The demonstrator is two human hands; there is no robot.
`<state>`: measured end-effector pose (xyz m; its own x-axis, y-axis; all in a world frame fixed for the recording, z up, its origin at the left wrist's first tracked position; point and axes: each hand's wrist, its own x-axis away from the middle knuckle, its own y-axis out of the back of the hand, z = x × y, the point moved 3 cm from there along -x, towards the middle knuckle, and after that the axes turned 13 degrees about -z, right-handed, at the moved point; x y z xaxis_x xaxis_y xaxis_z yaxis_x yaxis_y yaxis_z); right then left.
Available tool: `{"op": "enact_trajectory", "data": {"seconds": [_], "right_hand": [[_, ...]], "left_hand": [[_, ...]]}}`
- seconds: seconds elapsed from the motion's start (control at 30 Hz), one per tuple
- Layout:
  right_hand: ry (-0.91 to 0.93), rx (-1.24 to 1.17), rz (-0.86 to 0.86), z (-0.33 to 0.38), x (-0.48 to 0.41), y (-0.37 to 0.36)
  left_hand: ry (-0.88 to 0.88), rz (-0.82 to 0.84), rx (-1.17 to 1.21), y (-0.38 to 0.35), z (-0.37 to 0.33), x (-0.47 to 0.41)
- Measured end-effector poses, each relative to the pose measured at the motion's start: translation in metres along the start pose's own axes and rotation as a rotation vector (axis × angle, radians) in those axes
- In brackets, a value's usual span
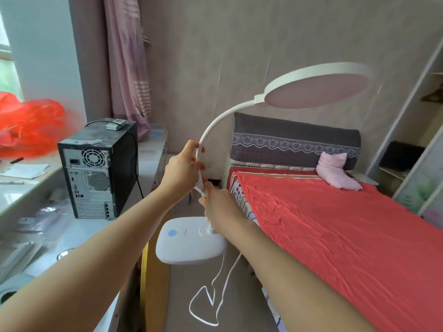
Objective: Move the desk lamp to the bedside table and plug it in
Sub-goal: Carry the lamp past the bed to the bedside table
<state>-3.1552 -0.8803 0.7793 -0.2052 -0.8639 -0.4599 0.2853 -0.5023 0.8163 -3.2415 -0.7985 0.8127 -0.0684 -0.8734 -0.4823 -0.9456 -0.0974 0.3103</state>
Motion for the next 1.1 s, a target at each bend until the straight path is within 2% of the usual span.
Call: {"op": "enact_trajectory", "data": {"seconds": [0.13,0.27,0.33,0.7,0.8,1.1], "right_hand": [[-0.015,-0.032,0.023,-0.001,-0.021,-0.018],[0.017,0.047,0.003,-0.014,-0.044,-0.039],[-0.002,-0.003,0.049,-0.022,-0.053,-0.045],[0.179,0.103,0.045,-0.103,-0.149,-0.084],[0.181,0.047,-0.009,-0.132,-0.176,-0.085],[0.211,-0.011,0.007,-0.193,-0.237,-0.100]], "left_hand": [[-0.002,-0.016,-0.019,-0.003,0.019,-0.020],[0.012,-0.042,-0.019,-0.018,0.039,-0.041],[0.015,-0.047,-0.028,-0.026,0.045,-0.048],[0.051,-0.089,-0.031,-0.113,0.068,-0.124],[0.062,-0.101,-0.051,-0.141,0.069,-0.144],[0.107,-0.104,-0.087,-0.205,0.074,-0.192]]}}
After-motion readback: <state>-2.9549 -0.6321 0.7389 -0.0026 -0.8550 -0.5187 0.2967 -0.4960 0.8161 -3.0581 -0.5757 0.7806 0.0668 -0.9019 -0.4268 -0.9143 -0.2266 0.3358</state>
